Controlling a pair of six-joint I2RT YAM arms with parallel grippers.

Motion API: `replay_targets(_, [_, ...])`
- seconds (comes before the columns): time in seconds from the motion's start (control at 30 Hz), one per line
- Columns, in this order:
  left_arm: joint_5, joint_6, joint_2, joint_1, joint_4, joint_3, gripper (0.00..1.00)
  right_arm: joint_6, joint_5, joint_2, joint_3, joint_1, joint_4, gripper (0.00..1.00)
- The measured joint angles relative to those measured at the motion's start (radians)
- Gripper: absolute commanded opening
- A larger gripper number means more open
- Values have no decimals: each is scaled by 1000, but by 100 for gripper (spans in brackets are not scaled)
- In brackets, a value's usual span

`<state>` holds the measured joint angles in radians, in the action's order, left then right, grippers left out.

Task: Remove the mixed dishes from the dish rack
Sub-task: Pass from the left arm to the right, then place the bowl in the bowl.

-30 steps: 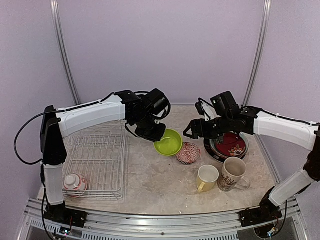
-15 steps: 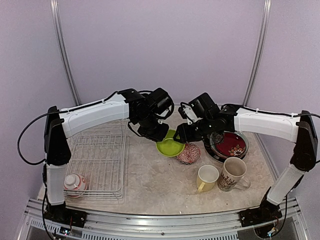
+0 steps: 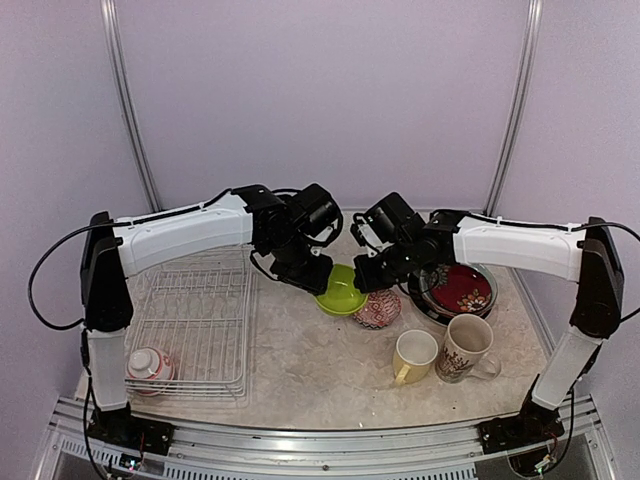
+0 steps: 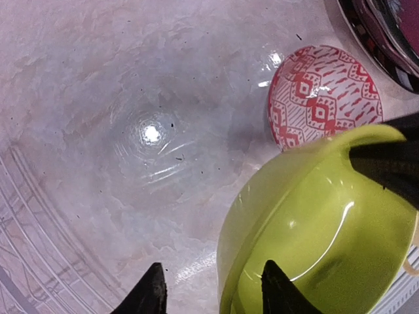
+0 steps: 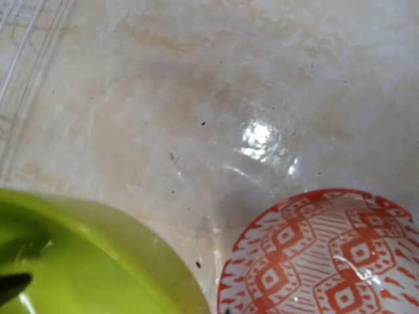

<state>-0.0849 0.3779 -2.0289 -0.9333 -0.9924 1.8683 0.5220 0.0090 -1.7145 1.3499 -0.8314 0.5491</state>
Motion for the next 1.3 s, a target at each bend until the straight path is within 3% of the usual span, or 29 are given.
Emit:
replay_targets(0.07, [6,-2,29,3,14,-43,67,0,5,2,-1,1,0,0])
replay_targets(0.33, [111,12,269,71,161,-236,75,0,14,67,-61,48,1,0])
replay_targets(0.57, [213,44,508,185,335,-417,99,-7,14,116,-144,149,7,0])
replay_targets(0.8, [195,75,684,228,437,-554,99,-27,8,113,-164,199,6,0])
replay_targets(1.3, [-119,147,1034,269,504,-792,99,-63,0,1,-155,205,3,3])
